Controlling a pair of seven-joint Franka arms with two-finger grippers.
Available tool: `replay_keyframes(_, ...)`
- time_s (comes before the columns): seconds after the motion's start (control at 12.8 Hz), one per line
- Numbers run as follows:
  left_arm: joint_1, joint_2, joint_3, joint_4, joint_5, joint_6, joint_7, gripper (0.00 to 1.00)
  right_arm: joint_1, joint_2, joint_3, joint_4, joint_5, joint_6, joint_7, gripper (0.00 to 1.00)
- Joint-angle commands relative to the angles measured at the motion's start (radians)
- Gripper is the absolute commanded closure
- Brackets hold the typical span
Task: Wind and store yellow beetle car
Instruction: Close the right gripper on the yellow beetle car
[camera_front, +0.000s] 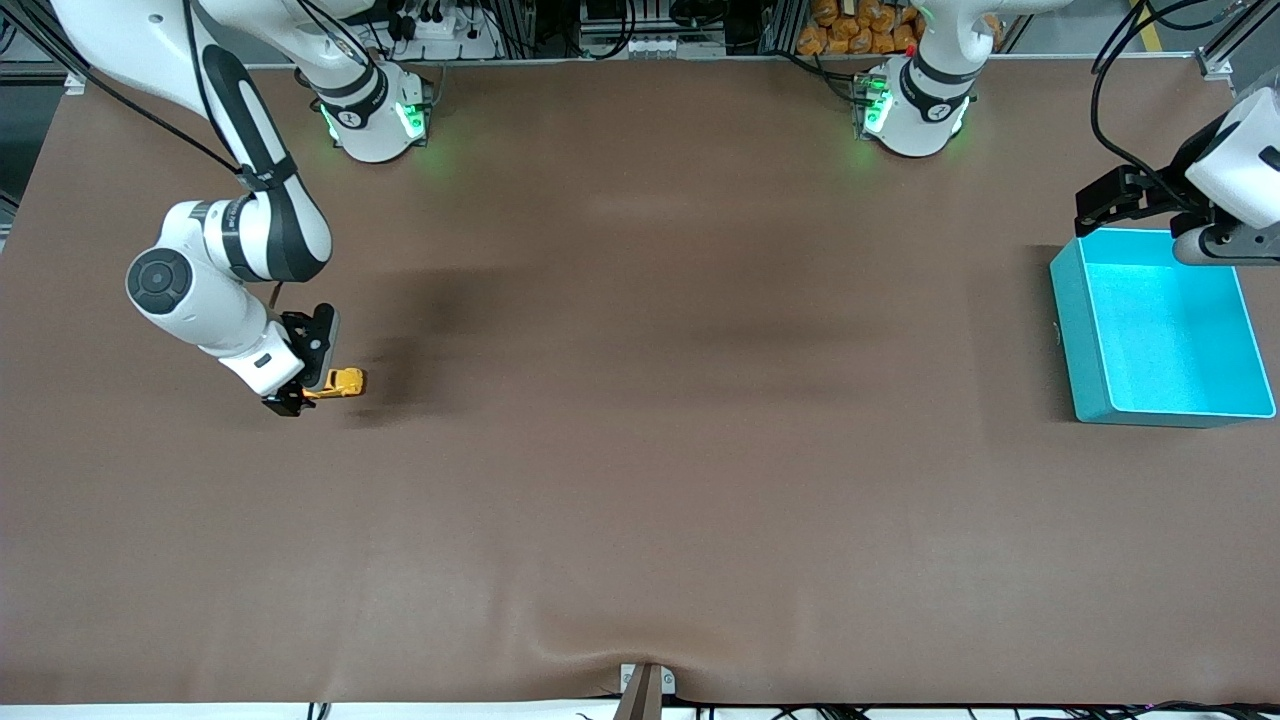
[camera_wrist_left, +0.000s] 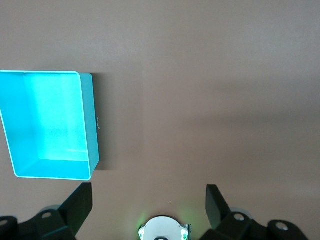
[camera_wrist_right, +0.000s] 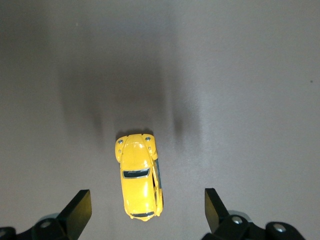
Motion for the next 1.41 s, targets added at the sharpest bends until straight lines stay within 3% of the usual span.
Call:
replay_keyframes(0.0, 0.005, -0.007, -0.006, 0.005, 0.018, -0.016, -0.011, 0.00, -0.027, 0.016, 0.003, -0.015, -0.012, 0.024, -0.023, 0.00)
replay_keyframes(0.23, 0.005, -0.007, -0.006, 0.005, 0.018, -0.015, -0.011, 0.00, -0.025, 0.048, 0.003, -0.032, -0.011, 0.107, -0.031, 0.00)
replay_keyframes(0.94, 0.014, -0.001, -0.006, 0.005, 0.021, 0.022, -0.011, 0.00, -0.013, 0.094, 0.003, -0.052, -0.012, 0.167, -0.023, 0.10)
replay_keyframes(1.17, 0.016, 0.000, -0.004, 0.005, 0.022, 0.031, -0.009, 0.00, -0.016, 0.105, 0.003, -0.058, -0.012, 0.168, -0.026, 0.16)
replay_keyframes(1.33, 0.016, 0.000, -0.006, 0.003, 0.028, 0.031, -0.009, 0.00, -0.021, 0.110, 0.003, -0.060, -0.012, 0.168, -0.030, 0.27)
